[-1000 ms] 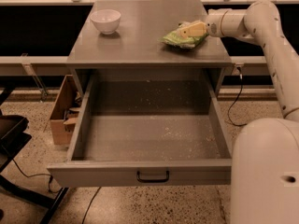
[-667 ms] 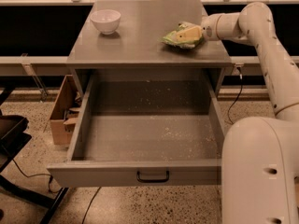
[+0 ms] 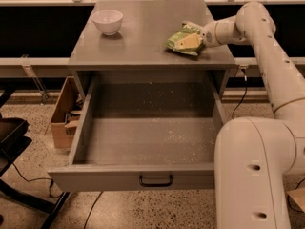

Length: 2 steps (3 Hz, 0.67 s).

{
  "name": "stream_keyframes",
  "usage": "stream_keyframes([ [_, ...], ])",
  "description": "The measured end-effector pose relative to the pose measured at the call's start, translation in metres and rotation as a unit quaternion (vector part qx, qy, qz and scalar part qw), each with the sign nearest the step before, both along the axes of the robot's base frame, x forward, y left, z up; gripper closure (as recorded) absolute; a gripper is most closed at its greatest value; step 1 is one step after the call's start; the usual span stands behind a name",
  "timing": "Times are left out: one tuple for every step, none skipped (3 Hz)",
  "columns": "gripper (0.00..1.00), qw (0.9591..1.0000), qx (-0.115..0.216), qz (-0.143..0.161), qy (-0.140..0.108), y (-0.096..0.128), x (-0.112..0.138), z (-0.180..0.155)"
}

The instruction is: Place green jalapeno chip bag into top drawer

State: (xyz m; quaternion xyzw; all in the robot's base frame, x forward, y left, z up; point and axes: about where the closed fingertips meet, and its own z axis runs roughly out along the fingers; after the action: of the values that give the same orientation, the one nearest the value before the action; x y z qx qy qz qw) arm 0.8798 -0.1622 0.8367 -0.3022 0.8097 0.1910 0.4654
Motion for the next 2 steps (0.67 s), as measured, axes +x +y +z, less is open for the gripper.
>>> stream_keyframes([
  [0.50, 1.0000, 0.000, 0.000, 0.000, 0.0000, 0.0000, 0.0000],
  [0.81, 1.0000, 0.000, 0.000, 0.000, 0.0001, 0.0000, -0.0001],
])
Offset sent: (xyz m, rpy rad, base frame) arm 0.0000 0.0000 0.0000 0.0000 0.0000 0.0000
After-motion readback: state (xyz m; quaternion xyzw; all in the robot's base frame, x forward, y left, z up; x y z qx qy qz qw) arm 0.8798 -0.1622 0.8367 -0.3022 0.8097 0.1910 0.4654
